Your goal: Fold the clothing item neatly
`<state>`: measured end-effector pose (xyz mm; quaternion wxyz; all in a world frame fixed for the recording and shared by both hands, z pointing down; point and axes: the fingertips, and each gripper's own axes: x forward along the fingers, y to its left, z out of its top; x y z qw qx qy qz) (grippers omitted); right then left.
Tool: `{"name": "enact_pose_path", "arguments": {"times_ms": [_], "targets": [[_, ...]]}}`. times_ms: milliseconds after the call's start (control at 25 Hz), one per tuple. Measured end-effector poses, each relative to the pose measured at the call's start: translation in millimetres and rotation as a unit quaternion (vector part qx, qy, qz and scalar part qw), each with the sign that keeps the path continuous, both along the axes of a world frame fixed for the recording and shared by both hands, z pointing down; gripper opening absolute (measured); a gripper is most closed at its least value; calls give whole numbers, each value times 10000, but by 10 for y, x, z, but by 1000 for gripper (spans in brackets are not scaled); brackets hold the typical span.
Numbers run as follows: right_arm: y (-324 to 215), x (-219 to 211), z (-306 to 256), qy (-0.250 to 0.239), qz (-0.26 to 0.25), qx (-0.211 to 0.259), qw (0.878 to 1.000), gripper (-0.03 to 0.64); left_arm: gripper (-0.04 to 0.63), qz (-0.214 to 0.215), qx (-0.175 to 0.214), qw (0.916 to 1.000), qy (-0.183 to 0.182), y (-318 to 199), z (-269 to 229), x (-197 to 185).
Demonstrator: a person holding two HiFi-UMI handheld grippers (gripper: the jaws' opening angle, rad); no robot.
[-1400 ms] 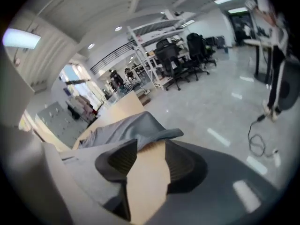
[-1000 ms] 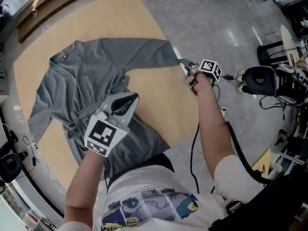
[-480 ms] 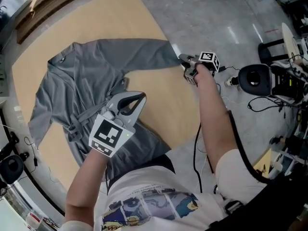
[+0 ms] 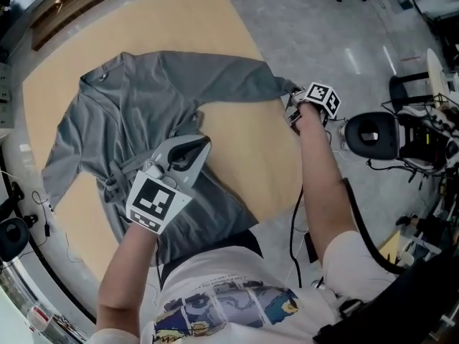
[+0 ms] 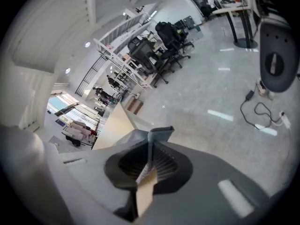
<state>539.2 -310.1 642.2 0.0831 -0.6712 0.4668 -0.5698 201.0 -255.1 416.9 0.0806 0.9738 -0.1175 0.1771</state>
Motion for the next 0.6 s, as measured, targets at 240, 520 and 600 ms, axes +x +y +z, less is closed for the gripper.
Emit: {"name": "enact_pose_path", "arguments": {"times_ms": [240,520,600], "targets": [[-352,-135,-529,1190,-589,456,9901,17,5,-280,-37,9996,69,-47,-35,-333],[-819,-760,-1052,2216,-1460,833,9606,17,5,-592,-96,9980,191,-40,-62,-909],[-994,-1032,-1196,2405,-1776,938,9496,17,5,-710,-100,9972,220,-56,-82,-1077]]}}
